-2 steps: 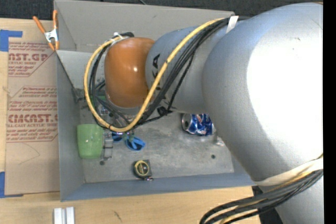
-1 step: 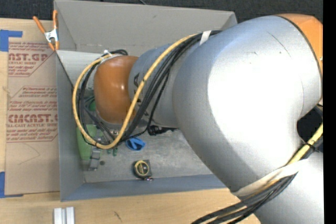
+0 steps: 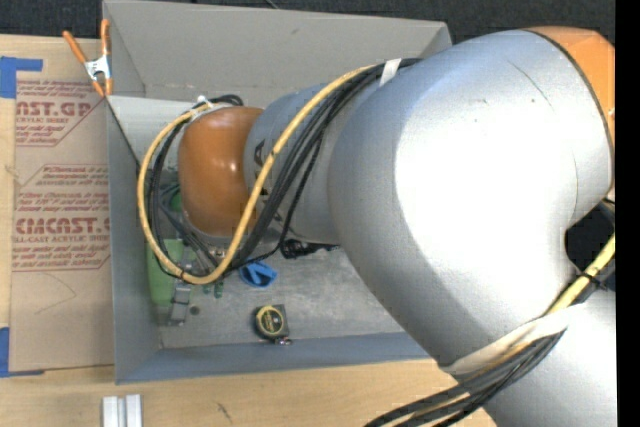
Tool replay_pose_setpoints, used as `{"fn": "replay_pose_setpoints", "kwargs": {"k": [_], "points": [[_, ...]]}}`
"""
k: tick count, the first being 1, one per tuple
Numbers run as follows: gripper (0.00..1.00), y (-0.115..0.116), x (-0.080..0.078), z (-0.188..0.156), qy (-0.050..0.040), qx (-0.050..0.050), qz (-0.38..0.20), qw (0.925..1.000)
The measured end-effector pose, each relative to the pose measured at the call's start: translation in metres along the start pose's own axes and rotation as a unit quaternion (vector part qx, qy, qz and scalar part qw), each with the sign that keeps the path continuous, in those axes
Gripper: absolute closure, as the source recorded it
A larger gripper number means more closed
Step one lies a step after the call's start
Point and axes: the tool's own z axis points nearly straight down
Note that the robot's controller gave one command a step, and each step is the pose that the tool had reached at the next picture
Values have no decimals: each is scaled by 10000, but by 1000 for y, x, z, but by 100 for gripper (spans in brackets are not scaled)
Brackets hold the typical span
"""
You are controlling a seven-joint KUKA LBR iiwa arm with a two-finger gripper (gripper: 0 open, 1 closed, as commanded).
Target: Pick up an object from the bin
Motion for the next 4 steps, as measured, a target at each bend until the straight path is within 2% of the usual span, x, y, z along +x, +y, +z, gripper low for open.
{"fn": "replay_pose_setpoints", "kwargs": {"k": [1, 2, 3, 4], "points": [[100, 0, 0, -1, -1, -6, 0, 10000], [100, 2, -1, -61, -18, -9, -6, 10000], [100, 3, -1, -72, 0, 0, -11, 10000], [100, 5, -2, -112, -13, -8, -18, 10000]]}}
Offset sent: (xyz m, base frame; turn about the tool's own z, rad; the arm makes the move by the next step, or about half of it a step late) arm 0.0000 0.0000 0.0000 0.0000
